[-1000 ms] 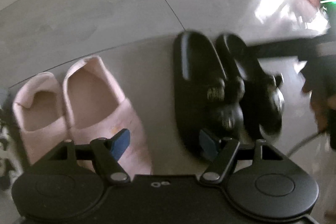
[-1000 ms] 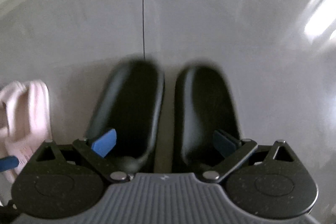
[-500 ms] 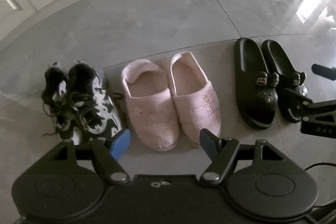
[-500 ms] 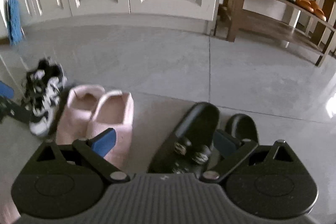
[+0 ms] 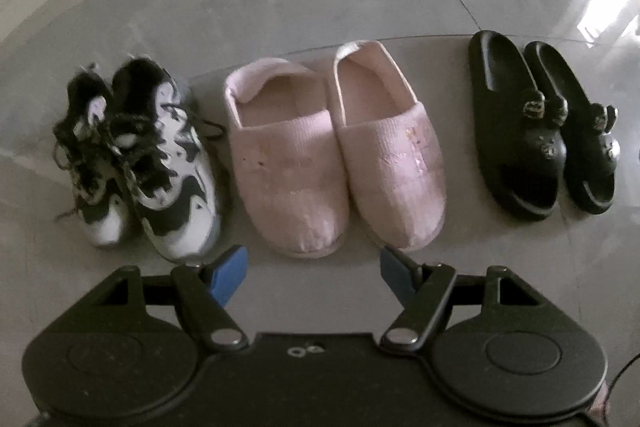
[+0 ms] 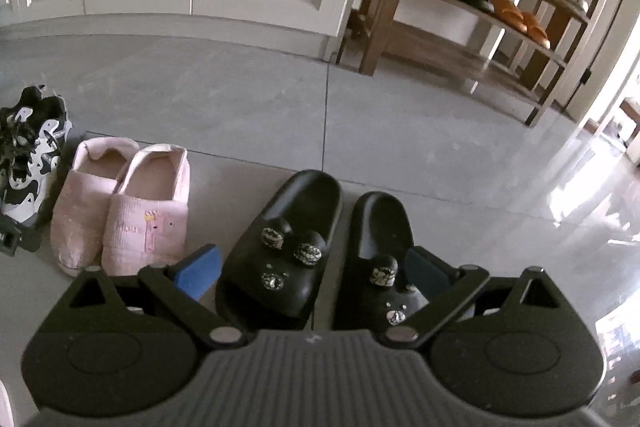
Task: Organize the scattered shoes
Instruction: 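Move the right tool over the pink slippers and lower it between them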
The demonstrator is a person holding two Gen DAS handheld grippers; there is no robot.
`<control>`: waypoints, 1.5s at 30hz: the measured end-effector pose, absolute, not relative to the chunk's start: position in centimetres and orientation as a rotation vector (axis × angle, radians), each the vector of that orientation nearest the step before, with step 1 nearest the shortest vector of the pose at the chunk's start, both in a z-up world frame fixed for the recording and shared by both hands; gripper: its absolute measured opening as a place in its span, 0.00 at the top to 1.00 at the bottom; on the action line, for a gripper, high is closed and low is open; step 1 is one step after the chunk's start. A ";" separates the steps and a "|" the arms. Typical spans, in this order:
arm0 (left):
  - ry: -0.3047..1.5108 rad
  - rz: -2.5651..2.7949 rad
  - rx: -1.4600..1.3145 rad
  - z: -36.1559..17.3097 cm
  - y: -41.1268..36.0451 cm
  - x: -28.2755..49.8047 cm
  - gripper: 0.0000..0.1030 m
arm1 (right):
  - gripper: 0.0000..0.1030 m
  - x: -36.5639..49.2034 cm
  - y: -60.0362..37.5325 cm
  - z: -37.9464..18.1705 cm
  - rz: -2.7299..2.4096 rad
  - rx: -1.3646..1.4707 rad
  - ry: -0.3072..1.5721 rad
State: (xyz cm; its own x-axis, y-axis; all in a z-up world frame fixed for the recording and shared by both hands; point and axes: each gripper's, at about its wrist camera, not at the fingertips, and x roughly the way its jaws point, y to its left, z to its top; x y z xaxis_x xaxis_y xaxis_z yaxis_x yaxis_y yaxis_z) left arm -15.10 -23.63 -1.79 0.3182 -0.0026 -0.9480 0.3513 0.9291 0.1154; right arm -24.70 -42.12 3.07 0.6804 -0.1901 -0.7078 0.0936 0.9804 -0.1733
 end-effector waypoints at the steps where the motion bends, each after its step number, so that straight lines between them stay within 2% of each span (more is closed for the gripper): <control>1: 1.228 -0.236 0.330 -1.7 -23.6 -15.1 0.29 | 0.03 -24.8 -42.0 3.1 -0.156 -0.127 0.803; 6: 1.228 -0.235 0.309 -1.4 -22.8 -15.5 0.29 | 0.03 -23.1 -40.8 3.9 -0.059 -0.099 0.820; 12: 1.234 -0.198 0.289 -1.9 -20.6 -14.9 0.29 | 0.03 -17.0 -37.0 3.6 0.079 -0.079 0.869; 18: 1.223 -0.170 0.205 -3.9 -17.1 -13.6 0.29 | 0.03 -12.9 -31.9 -0.3 0.085 -0.085 0.805; 27: 1.287 -0.177 0.193 -7.5 -11.8 -13.1 0.29 | 0.03 -15.2 -27.5 -6.5 0.000 -0.120 0.703; 33: 1.345 -0.174 0.226 -9.4 -10.2 -12.5 0.29 | 0.03 -14.3 -26.6 -8.0 -0.118 0.083 0.719; 37: 1.384 -0.194 0.216 -10.4 -10.0 -11.9 0.29 | 0.03 -12.3 -25.9 -7.8 -0.143 0.104 0.717; 45: 1.376 -0.191 0.196 -10.3 -9.4 -11.7 0.29 | 0.04 -7.6 -24.7 -10.6 -0.222 0.103 0.825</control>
State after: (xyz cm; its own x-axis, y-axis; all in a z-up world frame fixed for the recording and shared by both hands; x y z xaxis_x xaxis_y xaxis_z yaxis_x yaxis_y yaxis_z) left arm -11.65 -9.40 -10.25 0.1831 -0.0204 -0.9829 0.2484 0.9683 0.0262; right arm -7.55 -24.71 -10.62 0.6566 -0.1560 -0.7379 0.2359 0.9718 0.0045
